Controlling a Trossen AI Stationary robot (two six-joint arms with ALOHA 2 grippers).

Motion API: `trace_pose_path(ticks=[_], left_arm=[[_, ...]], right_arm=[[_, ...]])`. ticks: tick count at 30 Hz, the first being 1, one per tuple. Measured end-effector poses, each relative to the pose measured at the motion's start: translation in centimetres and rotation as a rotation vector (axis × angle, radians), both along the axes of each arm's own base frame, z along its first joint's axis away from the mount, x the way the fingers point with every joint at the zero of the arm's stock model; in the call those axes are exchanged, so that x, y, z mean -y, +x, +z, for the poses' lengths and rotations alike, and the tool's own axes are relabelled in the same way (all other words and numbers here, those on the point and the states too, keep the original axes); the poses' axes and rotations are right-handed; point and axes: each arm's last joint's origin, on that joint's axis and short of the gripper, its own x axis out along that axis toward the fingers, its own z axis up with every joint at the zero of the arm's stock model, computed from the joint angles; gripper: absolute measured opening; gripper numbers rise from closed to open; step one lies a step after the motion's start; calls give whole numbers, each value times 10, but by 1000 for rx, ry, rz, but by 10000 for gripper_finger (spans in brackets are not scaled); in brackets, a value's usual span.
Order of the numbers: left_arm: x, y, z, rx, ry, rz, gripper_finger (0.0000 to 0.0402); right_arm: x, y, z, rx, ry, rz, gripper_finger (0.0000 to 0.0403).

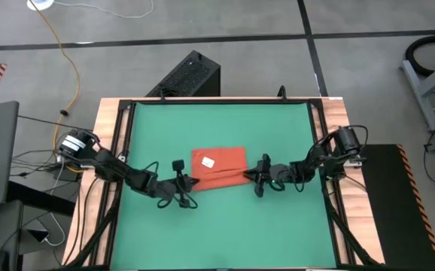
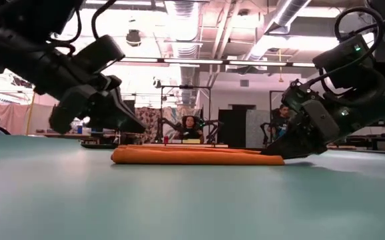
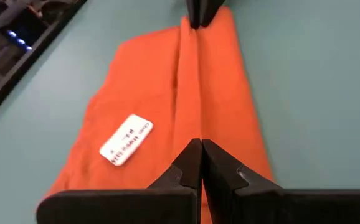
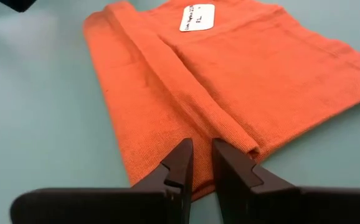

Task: Roll towel
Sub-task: Roll the orange towel

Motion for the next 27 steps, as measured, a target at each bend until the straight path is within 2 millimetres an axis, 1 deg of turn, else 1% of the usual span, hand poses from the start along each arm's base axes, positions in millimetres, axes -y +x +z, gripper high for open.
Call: trace_pose_path(ticks=[7,12,18,21,23,25,27], left_arm=[[3,0,-16,-32,-15,-19,0],[3,1,-30,-60,23,16,0],[-1,-2,-32,-100,63,58,0],[-2,-2,-33,-121,76,56,0],[-4,-3,-35,-141,79,62,0],[-6,-3,-36,-161,73,57,0],[-9,-2,-37,-180,55,40,0]], right_arm=[[0,6,3,21,8,-42,81],[-1,8,5,42,15,-39,81],[-11,10,22,167,-41,44,81],[-16,10,33,206,-92,89,82],[-22,8,38,217,-165,138,84],[-28,7,40,196,-259,190,94],[-33,9,39,142,-360,249,115]])
